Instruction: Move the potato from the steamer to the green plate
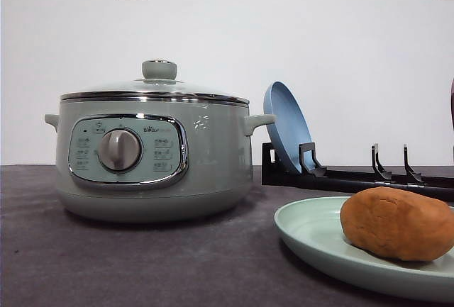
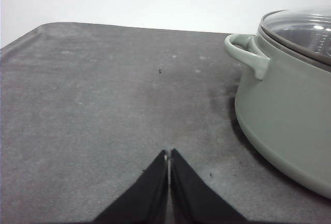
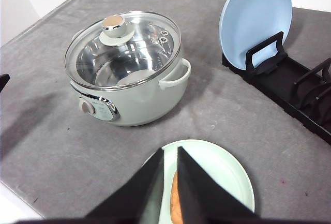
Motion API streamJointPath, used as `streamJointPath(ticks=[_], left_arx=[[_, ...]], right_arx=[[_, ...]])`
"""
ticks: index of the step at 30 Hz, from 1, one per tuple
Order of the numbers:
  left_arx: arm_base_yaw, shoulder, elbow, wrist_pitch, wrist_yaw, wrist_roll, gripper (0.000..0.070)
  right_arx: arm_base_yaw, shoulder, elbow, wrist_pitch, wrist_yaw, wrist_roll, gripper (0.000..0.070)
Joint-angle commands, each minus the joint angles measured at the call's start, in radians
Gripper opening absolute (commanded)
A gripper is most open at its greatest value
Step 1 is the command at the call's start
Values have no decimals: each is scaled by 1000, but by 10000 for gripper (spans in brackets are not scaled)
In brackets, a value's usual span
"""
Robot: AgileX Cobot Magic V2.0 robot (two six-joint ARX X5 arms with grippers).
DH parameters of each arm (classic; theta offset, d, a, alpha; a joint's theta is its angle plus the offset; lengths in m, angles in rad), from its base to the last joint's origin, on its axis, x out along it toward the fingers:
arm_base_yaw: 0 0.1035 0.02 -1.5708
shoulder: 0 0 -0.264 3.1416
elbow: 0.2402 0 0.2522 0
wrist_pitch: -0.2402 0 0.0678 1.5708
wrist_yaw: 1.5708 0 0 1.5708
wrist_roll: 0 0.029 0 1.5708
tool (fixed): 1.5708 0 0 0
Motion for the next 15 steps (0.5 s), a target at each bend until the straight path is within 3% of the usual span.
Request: streamJointPath(ticks=[1, 11, 15], left_arx=[[0, -2, -20, -6, -3, 9, 0], [0, -2, -20, -6, -3, 9, 0], [0, -2, -20, -6, -3, 9, 0]], right_arx=[[5, 3, 11, 12, 1, -8, 36], [-2, 0, 10, 14, 2, -8, 36], [-86, -57, -58, 83, -7, -37, 36]])
